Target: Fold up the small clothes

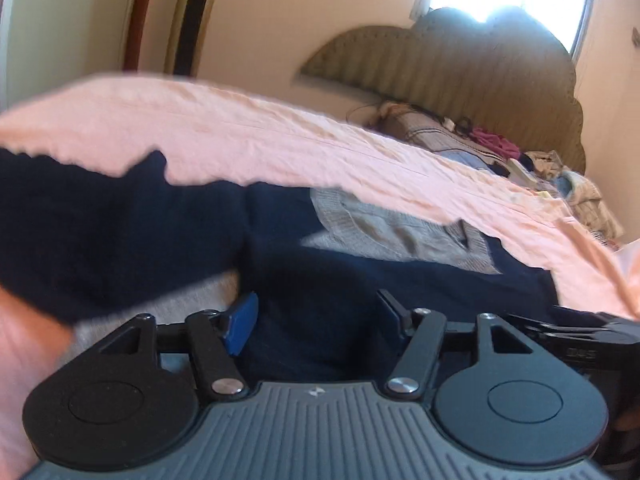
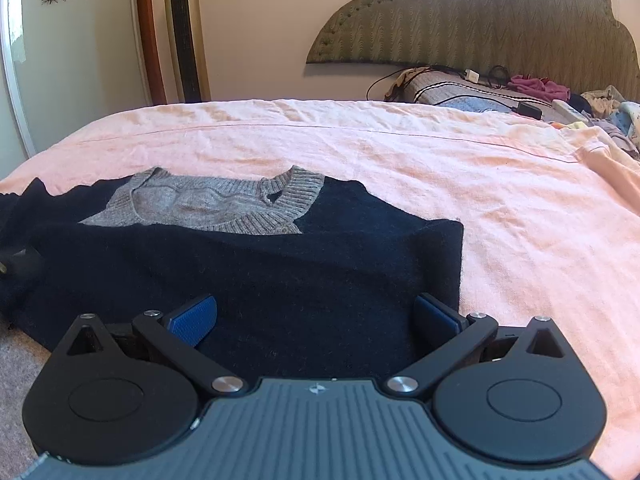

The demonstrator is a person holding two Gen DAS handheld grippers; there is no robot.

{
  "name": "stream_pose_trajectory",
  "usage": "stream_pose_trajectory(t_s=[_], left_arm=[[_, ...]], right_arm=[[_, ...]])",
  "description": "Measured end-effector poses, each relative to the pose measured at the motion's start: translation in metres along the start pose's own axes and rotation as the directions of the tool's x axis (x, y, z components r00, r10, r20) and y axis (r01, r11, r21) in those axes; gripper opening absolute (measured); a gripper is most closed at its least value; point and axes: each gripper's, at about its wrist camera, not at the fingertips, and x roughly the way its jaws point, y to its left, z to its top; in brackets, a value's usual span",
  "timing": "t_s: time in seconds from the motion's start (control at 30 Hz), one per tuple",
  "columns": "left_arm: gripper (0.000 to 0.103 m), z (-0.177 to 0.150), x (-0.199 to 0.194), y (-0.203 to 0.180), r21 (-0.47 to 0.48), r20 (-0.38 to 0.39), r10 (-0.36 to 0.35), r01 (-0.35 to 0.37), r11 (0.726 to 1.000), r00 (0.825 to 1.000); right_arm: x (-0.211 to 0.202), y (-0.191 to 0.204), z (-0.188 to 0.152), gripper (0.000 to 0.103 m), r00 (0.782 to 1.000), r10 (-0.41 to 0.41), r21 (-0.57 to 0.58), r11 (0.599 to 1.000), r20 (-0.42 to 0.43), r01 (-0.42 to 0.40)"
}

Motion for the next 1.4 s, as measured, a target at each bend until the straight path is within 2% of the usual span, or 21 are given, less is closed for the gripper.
stream_pose_trajectory(t_s=[0.03, 0.1, 0.17, 0.23, 0.33, 0.43, 0.47, 0.53, 0.6, 0.63, 0.67, 0.7, 0.77, 0.87, 0.93, 1.0, 1.07, 1.13, 1.2, 1.3, 1.4], left_arm=[[0.066, 0.002, 0.001, 0.006, -0.024, -0.017, 0.029, -0.029, 0.999, 0.999], [0.066, 0.006, -0.015, 0.029, -0.13, -0.007, -0.029, 0.028, 0.991, 1.0], [0.067, 0.011, -0.039, 0.066, -0.238, 0.089, -0.025, 0.045, 0.97, 0.996], [0.074, 0.015, -0.062, 0.112, -0.347, 0.187, 0.07, -0.001, 0.938, 0.98], [0.077, 0.025, -0.083, 0.2, -0.581, 0.198, 0.239, -0.083, 0.81, 0.95], [0.077, 0.024, -0.087, 0.288, -0.809, 0.133, 0.287, -0.064, 0.585, 0.949], [0.076, 0.023, -0.084, 0.308, -0.839, 0.124, 0.262, -0.04, 0.543, 0.957], [0.075, 0.026, -0.082, 0.331, -0.858, 0.156, 0.233, 0.015, 0.513, 0.96], [0.072, 0.037, -0.077, 0.335, -0.851, 0.131, 0.253, -0.022, 0.525, 0.959], [0.051, 0.044, -0.072, 0.331, -0.83, 0.107, 0.282, -0.071, 0.553, 0.954], [0.019, 0.051, -0.065, 0.327, -0.793, 0.064, 0.306, -0.137, 0.594, 0.95], [0.009, 0.055, -0.055, 0.323, -0.749, 0.005, 0.333, -0.217, 0.626, 0.943], [0.008, 0.061, -0.05, 0.311, -0.691, 0.003, 0.395, -0.284, 0.665, 0.919], [0.006, 0.069, -0.05, 0.284, -0.624, 0.017, 0.49, -0.374, 0.686, 0.871], [0.006, 0.079, -0.055, 0.249, -0.534, 0.104, 0.535, -0.406, 0.742, 0.839], [0.006, 0.084, -0.063, 0.186, -0.355, 0.229, 0.502, -0.408, 0.841, 0.834], [0.006, 0.073, -0.067, 0.103, -0.077, 0.335, 0.378, -0.375, 0.924, 0.863], [0.006, 0.043, -0.063, 0.023, 0.266, 0.323, 0.211, -0.303, 0.915, 0.923], [0.01, 0.003, -0.053, -0.039, 0.544, 0.186, 0.103, -0.19, 0.817, 0.977], [0.01, -0.039, -0.05, -0.07, 0.649, 0.06, 0.059, -0.084, 0.756, 0.996], [0.015, -0.05, -0.054, -0.06, 0.595, 0.039, 0.082, -0.089, 0.799, 0.996]], right_arm=[[0.001, 0.0, 0.002, 0.103, 1.0, 0.0, 0.0, 1.0, -0.001, 0.0], [0.001, 0.0, 0.002, 0.103, 1.0, 0.003, 0.003, 1.0, 0.0, -0.003], [0.0, -0.001, 0.002, 0.103, 1.0, 0.008, 0.009, 1.0, 0.003, -0.008], [0.0, -0.002, 0.002, 0.103, 1.0, 0.012, 0.014, 1.0, 0.007, -0.013], [-0.001, -0.001, 0.002, 0.103, 1.0, 0.009, 0.009, 1.0, 0.008, -0.009], [-0.001, -0.001, 0.002, 0.103, 1.0, 0.009, 0.01, 1.0, 0.009, -0.009], [0.0, -0.001, 0.002, 0.103, 1.0, 0.009, 0.01, 1.0, 0.009, -0.009], [-0.001, -0.001, 0.002, 0.103, 1.0, 0.01, 0.011, 1.0, 0.01, -0.01], [0.0, -0.001, 0.002, 0.103, 1.0, 0.009, 0.011, 1.0, 0.01, -0.009], [0.0, -0.001, 0.002, 0.103, 1.0, 0.009, 0.011, 1.0, 0.01, -0.009], [0.0, -0.001, 0.002, 0.103, 1.0, 0.01, 0.011, 1.0, 0.01, -0.01], [0.0, -0.001, 0.002, 0.103, 1.0, 0.011, 0.012, 1.0, 0.01, -0.011], [0.0, -0.001, 0.001, 0.103, 1.0, 0.013, 0.015, 1.0, 0.012, -0.013], [0.0, -0.002, 0.002, 0.103, 1.0, 0.015, 0.019, 1.0, 0.013, -0.015], [0.0, -0.002, 0.002, 0.103, 1.0, 0.015, 0.019, 1.0, 0.013, -0.015], [0.0, -0.002, 0.002, 0.103, 1.0, 0.015, 0.019, 1.0, 0.013, -0.015], [0.0, -0.003, 0.002, 0.103, 1.0, 0.015, 0.02, 1.0, 0.014, -0.016], [-0.001, -0.003, 0.001, 0.103, 1.0, 0.017, 0.023, 1.0, 0.015, -0.017], [-0.001, -0.005, 0.001, 0.103, 1.0, 0.021, 0.03, 0.999, 0.017, -0.022], [-0.002, -0.007, 0.002, 0.103, 0.999, 0.03, 0.043, 0.999, 0.023, -0.031], [-0.003, -0.009, 0.002, 0.103, 0.999, 0.041, 0.057, 0.997, 0.028, -0.042]])
